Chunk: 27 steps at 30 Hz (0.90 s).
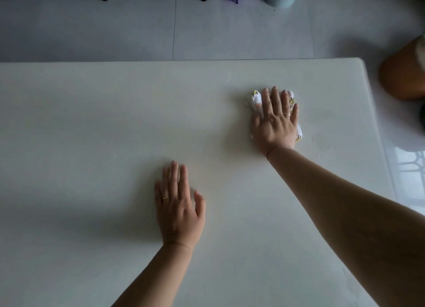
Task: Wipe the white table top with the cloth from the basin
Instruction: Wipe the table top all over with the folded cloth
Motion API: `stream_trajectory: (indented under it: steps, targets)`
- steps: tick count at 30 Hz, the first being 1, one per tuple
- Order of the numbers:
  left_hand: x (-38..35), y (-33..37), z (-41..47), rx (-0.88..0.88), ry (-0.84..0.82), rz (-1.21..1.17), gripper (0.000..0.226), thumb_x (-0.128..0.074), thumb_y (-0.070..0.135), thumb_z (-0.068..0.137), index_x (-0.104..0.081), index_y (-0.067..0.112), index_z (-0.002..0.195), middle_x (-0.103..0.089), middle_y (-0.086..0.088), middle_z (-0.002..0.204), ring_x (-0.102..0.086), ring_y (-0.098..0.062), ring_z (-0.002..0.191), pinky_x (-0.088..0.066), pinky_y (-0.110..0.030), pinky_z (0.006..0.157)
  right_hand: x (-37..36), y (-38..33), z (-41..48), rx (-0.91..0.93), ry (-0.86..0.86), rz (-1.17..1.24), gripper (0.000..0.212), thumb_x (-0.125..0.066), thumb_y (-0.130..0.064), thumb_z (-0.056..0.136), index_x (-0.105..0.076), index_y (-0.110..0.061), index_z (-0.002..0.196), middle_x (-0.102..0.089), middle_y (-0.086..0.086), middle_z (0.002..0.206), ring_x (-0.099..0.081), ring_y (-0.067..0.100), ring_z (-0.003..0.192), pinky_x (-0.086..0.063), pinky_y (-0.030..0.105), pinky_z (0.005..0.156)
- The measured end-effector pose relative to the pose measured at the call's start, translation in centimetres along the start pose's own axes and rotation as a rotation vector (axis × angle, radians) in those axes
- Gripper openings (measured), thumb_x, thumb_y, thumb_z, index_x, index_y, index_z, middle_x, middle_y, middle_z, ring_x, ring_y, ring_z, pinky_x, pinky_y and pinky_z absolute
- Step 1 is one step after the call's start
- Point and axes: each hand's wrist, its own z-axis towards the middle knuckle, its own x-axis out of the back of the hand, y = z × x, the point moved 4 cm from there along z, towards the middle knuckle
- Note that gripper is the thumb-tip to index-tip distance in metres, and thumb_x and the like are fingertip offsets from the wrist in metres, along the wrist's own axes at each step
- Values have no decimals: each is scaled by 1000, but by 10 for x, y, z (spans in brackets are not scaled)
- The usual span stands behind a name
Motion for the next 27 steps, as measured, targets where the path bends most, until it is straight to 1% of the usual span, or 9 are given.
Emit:
stream_trajectory:
  steps: [4, 9, 12, 15, 19, 23, 24, 25, 27]
  targets:
    - [5, 36, 42, -42, 21, -58, 65, -38, 32, 87, -33, 3, 145, -33, -14, 152, -28, -29, 141, -14, -42, 117, 0, 1, 0, -13, -14, -2, 60, -22, -42, 92, -16, -26, 150, -13, -1, 159, -4, 20, 146, -1, 42, 118]
    - [-16, 54, 77, -29, -89, -5, 67, -27, 43, 91, -24, 9, 149, -20, -9, 157, -19, -26, 146, -12, -43, 119, 0, 1, 0, 4, -9, -1, 58, -29, -39, 96, -14, -26, 150, -9, -2, 159, 0, 19, 147, 3, 41, 118]
    - [-23, 52, 78, -34, -64, 32, 68, -31, 42, 90, -27, 8, 148, -22, -10, 157, -20, -26, 145, -13, -44, 118, -3, -2, 1, -69, -9, 1, 57, -26, -39, 97, -12, -25, 150, -6, -2, 160, 2, 19, 146, 7, 42, 117]
    - [-24, 53, 78, -35, -73, 48, 68, -32, 42, 89, -28, 7, 147, -24, -11, 156, -22, -27, 145, -16, -45, 117, -9, -30, 5, -135, -17, 20, 61, -24, -41, 95, -9, -21, 151, -3, 3, 160, 5, 24, 146, 12, 44, 115]
    - [-21, 53, 78, -31, -89, 72, 68, -35, 42, 87, -37, 2, 143, -36, -17, 150, -32, -32, 140, -27, -48, 113, -17, -98, 6, 146, -78, 84, 61, -27, -41, 95, -10, -23, 150, -5, 2, 160, 6, 21, 146, 20, 40, 113]
    - [-20, 53, 79, -19, -90, 49, 67, -36, 41, 87, -36, 5, 144, -34, -13, 152, -30, -29, 141, -22, -46, 114, -9, -82, 18, 433, -132, 33, 60, -37, -38, 94, -17, -24, 150, -14, 1, 158, -3, 22, 147, 5, 42, 117]
    - [-20, 52, 78, -19, -90, 46, 67, -35, 41, 87, -34, 6, 145, -31, -12, 153, -28, -29, 142, -21, -46, 115, -6, -66, 26, 441, -115, 24, 59, -38, -38, 94, -19, -25, 149, -16, 1, 158, -5, 22, 147, 2, 42, 117]
    - [-20, 52, 78, -19, -91, 47, 68, -35, 41, 88, -33, 6, 146, -29, -11, 154, -27, -28, 143, -21, -45, 115, -2, -48, 37, 384, -88, 25, 58, -37, -38, 95, -21, -25, 149, -17, 1, 158, -6, 21, 146, 0, 42, 117]
    - [-22, 51, 79, -24, -91, 51, 68, -35, 42, 88, -31, 7, 147, -27, -10, 155, -25, -27, 144, -21, -45, 115, 5, -12, 57, 169, -49, 33, 57, -34, -37, 96, -19, -25, 149, -14, -1, 158, -4, 20, 147, 1, 43, 117]
